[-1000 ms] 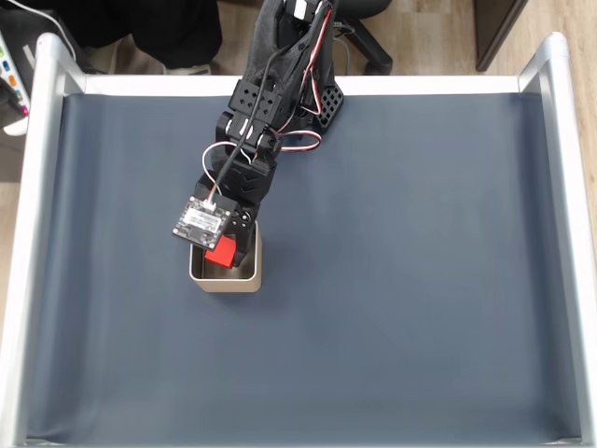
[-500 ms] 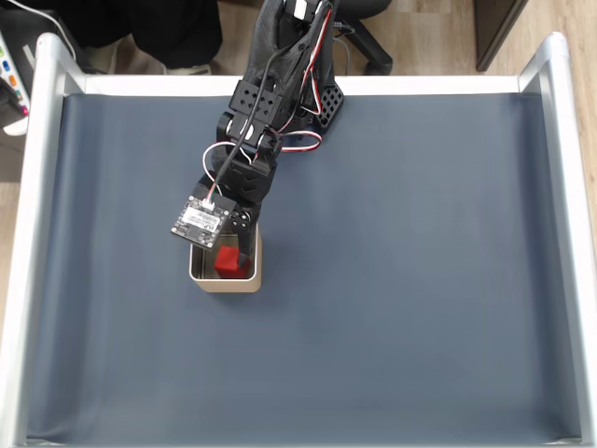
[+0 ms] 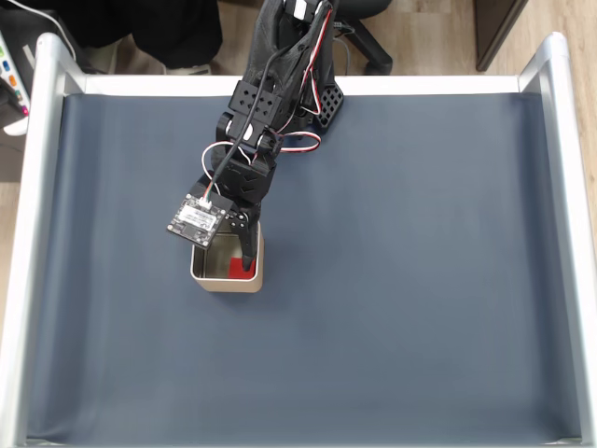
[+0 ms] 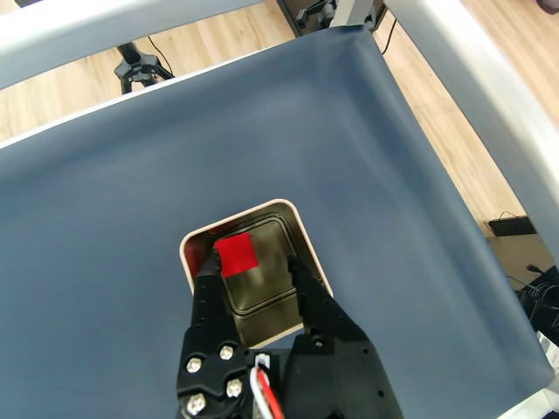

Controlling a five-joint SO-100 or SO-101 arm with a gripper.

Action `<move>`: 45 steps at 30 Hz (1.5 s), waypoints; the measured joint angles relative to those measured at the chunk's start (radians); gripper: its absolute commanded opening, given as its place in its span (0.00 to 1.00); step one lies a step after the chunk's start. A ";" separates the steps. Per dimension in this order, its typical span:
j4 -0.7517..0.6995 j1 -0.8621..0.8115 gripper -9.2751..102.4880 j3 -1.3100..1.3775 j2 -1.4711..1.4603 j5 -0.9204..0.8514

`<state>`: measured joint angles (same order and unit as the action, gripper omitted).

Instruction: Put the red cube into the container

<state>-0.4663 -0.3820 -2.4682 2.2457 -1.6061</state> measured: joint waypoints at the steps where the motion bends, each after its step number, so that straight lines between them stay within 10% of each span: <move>1: 0.000 0.000 0.32 0.000 0.000 0.000; 16: 0.006 0.028 0.08 0.000 0.005 0.006; 34: -0.066 0.293 0.08 0.232 0.107 0.003; 45: -0.048 0.459 0.08 -0.078 0.347 -0.006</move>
<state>-0.5139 0.0767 -2.5464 2.5924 -1.6122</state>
